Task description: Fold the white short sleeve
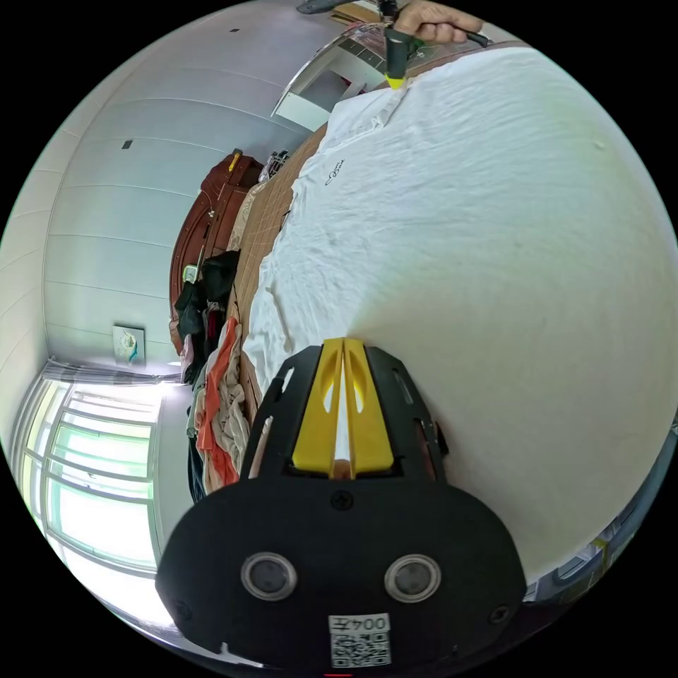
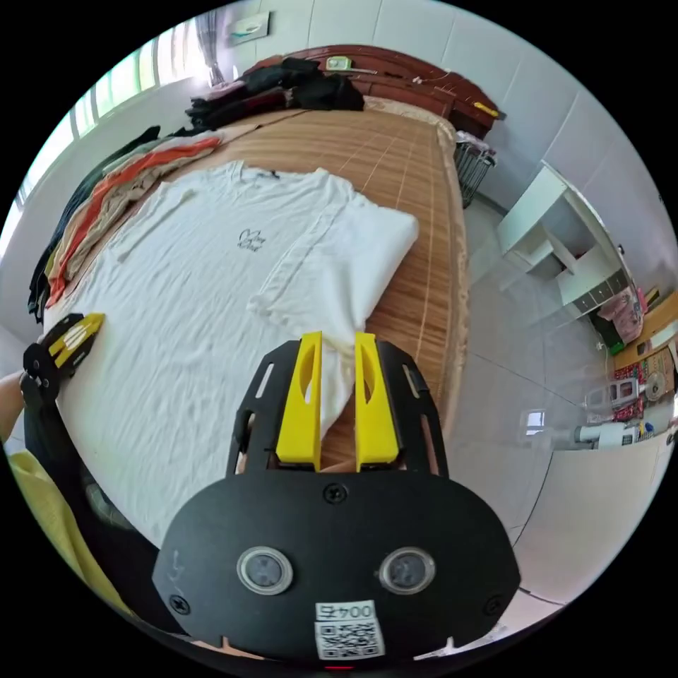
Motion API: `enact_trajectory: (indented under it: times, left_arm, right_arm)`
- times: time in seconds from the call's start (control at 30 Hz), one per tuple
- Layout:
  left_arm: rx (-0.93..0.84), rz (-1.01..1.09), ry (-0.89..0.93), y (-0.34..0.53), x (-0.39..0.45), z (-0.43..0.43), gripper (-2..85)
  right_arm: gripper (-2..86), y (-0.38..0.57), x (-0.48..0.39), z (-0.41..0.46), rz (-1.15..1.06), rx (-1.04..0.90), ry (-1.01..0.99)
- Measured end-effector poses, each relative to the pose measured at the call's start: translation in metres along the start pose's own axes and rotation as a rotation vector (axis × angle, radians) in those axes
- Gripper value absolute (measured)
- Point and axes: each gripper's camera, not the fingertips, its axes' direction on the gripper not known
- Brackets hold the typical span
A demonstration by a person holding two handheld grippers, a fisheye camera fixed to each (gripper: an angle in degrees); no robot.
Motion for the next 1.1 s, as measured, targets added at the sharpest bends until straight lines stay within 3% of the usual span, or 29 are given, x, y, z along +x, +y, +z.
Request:
enact_trajectory:
  times: [0.13,0.3,0.53,0.63,0.7,0.8,0.97,1.1]
  left_arm:
    - [-0.001,0.0,0.002,0.0,0.002,0.001,0.2]
    - [0.001,-0.002,0.005,0.0,0.005,0.002,0.2]
    - [0.006,-0.003,0.007,0.0,0.008,0.003,0.1]
    - [0.007,-0.004,0.005,-0.001,0.009,0.003,0.1]
    - [0.008,-0.004,0.002,-0.001,0.01,0.003,0.1]
    - [0.008,-0.004,0.001,-0.001,0.011,0.004,0.1]
    - [0.008,-0.004,0.0,-0.002,0.012,0.004,0.1]
    - [0.008,-0.004,0.0,-0.003,0.013,0.004,0.1]
  right_arm:
    - [7.8,-0.036,0.04,-0.016,0.159,0.067,-0.068]
    - [11.1,-0.094,0.124,0.033,0.486,-0.065,-0.342]
    - [11.0,-0.122,0.155,0.087,0.569,-0.174,-0.537]
    - [4.1,-0.117,0.127,0.056,0.374,0.023,-0.455]
    - [3.6,-0.104,0.079,0.021,0.084,0.194,-0.23]
    - [3.6,-0.099,0.048,0.026,-0.058,0.149,-0.009]
    - [7.2,-0.116,0.068,0.047,0.065,0.011,0.028]
    - [9.3,-0.106,0.093,0.008,0.219,0.063,-0.023]
